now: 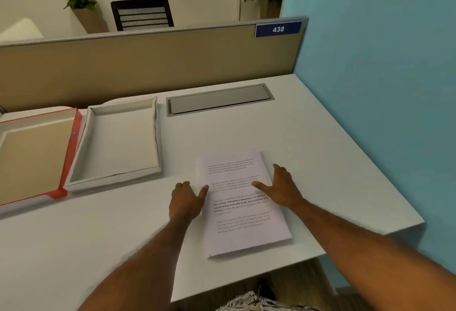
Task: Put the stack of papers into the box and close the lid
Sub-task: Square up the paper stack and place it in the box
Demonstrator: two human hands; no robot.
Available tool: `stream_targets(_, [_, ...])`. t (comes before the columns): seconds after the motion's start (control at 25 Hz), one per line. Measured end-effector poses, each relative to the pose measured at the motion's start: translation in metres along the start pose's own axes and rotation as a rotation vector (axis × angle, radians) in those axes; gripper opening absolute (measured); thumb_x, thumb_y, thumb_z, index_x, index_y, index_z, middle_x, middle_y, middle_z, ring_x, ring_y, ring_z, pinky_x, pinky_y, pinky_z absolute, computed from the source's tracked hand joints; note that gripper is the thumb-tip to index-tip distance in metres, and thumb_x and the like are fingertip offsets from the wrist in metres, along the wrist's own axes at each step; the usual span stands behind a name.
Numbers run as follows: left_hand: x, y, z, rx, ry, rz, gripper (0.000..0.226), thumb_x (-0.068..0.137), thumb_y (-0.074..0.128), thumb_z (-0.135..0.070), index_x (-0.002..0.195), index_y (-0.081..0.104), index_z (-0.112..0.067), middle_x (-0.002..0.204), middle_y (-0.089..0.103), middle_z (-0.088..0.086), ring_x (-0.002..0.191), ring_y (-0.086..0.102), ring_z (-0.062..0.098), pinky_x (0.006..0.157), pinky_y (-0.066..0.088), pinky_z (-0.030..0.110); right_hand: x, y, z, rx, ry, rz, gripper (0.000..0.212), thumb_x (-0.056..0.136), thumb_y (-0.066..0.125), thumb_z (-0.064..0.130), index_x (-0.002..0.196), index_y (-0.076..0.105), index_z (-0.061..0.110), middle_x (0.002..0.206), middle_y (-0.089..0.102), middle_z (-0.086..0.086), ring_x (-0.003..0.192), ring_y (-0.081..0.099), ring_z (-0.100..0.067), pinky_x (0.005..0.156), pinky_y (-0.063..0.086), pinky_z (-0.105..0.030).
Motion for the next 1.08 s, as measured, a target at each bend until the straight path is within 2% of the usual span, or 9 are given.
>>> stream_targets(0.12, [0.004,0.004,-0.009,0.047,-0.037,0.069,0.08,0.079,0.048,-0.075,0.114,0.06,-0.004,0.11,0.067,0.012,0.091,0.062,0.025,0.073,0.048,0.035,0.004,0.006,-0.001,0.161,0.163,-0.048,0.095,0.077,0.076,0.049,0.144,0.032,-0.003,0.148,0.041,-0.022,0.135,0.043,-0.035,0.112,0.038,-0.046])
stream_targets(0.16, [0.004,0.002,-0.013,0.019,-0.068,0.094,0.081,0.076,0.051,-0.077,0.111,0.061,-0.004,0.105,0.068,0.011,0.087,0.062,0.025,0.069,0.048,0.035,0.005,0.008,0.002,0.164,0.19,-0.047,0.091,0.077,0.077,0.048,0.14,0.037,-0.004,0.144,0.045,-0.022,0.132,0.047,-0.036,0.11,0.04,-0.047])
stream_targets(0.32, [0.006,0.009,-0.016,-0.096,-0.149,0.139,0.083,0.064,0.074,-0.069,0.115,0.055,-0.006,0.112,0.066,0.009,0.097,0.065,0.028,0.07,0.048,0.035,0.009,0.019,0.012,0.251,0.253,0.01,0.075,0.072,0.083,0.041,0.124,0.055,-0.004,0.128,0.062,-0.021,0.116,0.061,-0.036,0.099,0.052,-0.046])
stream_targets(0.48, [0.008,0.011,-0.016,-0.07,-0.144,0.141,0.084,0.062,0.079,-0.063,0.117,0.05,-0.007,0.115,0.062,0.01,0.101,0.063,0.03,0.074,0.049,0.036,0.019,0.02,0.011,0.309,0.281,0.045,0.07,0.068,0.086,0.04,0.118,0.061,-0.002,0.122,0.067,-0.019,0.11,0.065,-0.035,0.095,0.054,-0.046])
stream_targets(0.72, [0.012,0.013,-0.016,-0.076,-0.137,0.145,0.085,0.064,0.08,-0.059,0.12,0.046,-0.006,0.119,0.06,0.012,0.106,0.061,0.032,0.079,0.049,0.039,0.031,0.024,0.019,0.228,0.322,0.081,0.082,0.065,0.082,0.057,0.121,0.059,0.002,0.124,0.066,-0.018,0.11,0.064,-0.035,0.095,0.054,-0.045])
stream_targets(0.88, [0.014,0.013,-0.015,-0.093,-0.14,0.153,0.084,0.064,0.081,-0.057,0.12,0.045,-0.006,0.119,0.059,0.012,0.106,0.061,0.031,0.075,0.047,0.036,0.029,0.026,0.024,0.11,0.359,0.041,0.09,0.064,0.077,0.065,0.126,0.056,0.004,0.129,0.061,-0.019,0.117,0.059,-0.037,0.098,0.051,-0.045])
stream_targets(0.96, [0.015,0.013,-0.015,-0.091,-0.137,0.157,0.085,0.064,0.082,-0.057,0.121,0.045,-0.006,0.12,0.058,0.013,0.108,0.06,0.032,0.077,0.047,0.037,0.027,0.028,0.027,0.144,0.34,0.001,0.083,0.064,0.08,0.06,0.121,0.06,0.004,0.124,0.065,-0.018,0.111,0.063,-0.036,0.094,0.054,-0.045])
stream_targets(1.08, [0.016,0.014,-0.016,-0.104,-0.135,0.16,0.086,0.063,0.082,-0.056,0.122,0.044,-0.006,0.121,0.058,0.012,0.109,0.06,0.032,0.077,0.047,0.036,0.029,0.027,0.026,0.365,0.327,-0.004,0.064,0.066,0.086,0.042,0.111,0.063,0.001,0.113,0.07,-0.017,0.097,0.069,-0.033,0.082,0.059,-0.04])
Point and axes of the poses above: each hand's wrist, its own x-axis towards the middle knuckle, its own y-axis out of the palm, z = x × y, the point moved 1 cm from there along x, towards the middle knuckle
